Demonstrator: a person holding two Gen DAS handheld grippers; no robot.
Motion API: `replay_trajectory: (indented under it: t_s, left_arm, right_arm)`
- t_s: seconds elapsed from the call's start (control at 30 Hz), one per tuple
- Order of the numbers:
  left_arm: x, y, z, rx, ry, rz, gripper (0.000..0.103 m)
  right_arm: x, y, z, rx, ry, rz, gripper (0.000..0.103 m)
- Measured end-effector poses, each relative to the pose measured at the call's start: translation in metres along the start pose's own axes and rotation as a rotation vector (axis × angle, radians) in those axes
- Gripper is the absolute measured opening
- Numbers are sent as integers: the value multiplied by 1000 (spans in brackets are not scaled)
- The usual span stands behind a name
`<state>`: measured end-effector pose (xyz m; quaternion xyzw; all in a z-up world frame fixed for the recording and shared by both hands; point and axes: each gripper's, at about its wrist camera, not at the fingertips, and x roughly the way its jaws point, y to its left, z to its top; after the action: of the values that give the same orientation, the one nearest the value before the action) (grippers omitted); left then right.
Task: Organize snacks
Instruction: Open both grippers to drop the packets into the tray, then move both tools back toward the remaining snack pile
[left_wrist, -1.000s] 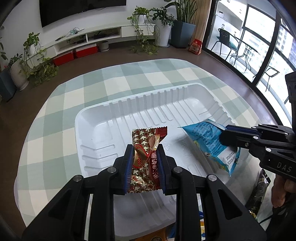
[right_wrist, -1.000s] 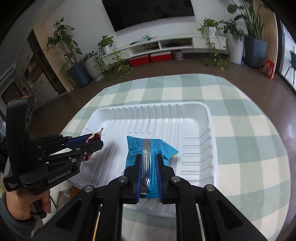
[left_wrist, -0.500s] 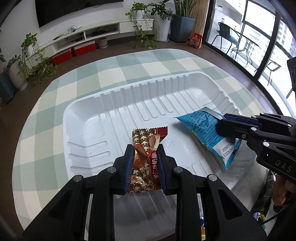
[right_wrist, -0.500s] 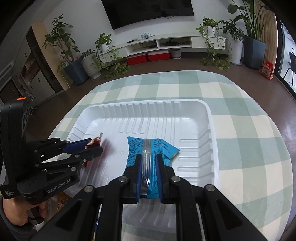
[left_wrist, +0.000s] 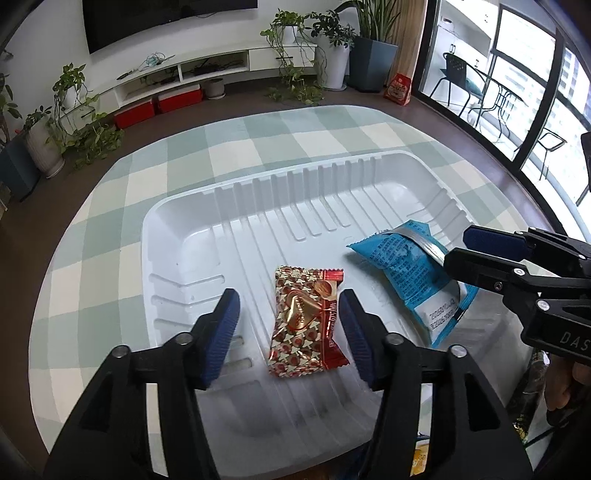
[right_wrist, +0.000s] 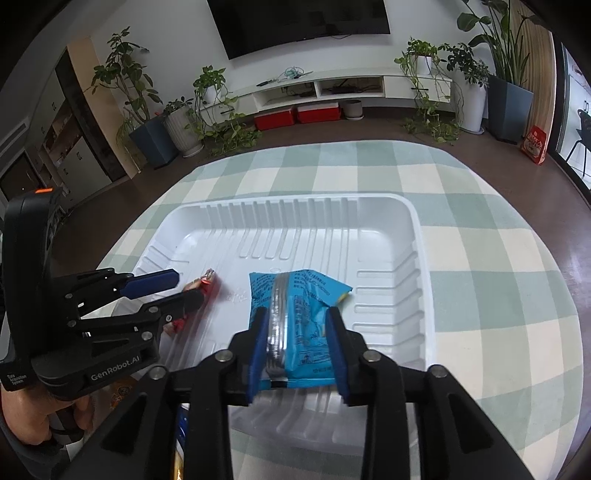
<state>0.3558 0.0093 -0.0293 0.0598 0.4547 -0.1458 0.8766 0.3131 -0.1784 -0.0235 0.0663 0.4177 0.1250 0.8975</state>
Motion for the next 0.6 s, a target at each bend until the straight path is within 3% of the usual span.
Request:
replay_trajectory:
  t_s: [0.03,0.17,0.33,0.4,0.5,0.6]
  left_arm:
    - [-4,0,0,-3,-6,1,59]
    - [-28,-1,-3,-8,-41,6,72]
    - [-77,-10,-19,0,-120,115,88]
    - [-95,-14,-29,-20,-133,158,88]
    - [-119,-23,-47,-31,-147,207,88]
    - [-143,-34,-67,-41,-171,256,88]
  right_arm:
    - [-5,-2,0,9,-12,2,56]
    - [-31,-13,1,80,-55,37,65]
    - [-84,-23,-5,150,-151,63,93]
    - [-110,-23,-13,154,-205,75,100]
    - [-140,-19,-27,141,-256,77,103]
    - [-159,-13,-45,124,-245,82,103]
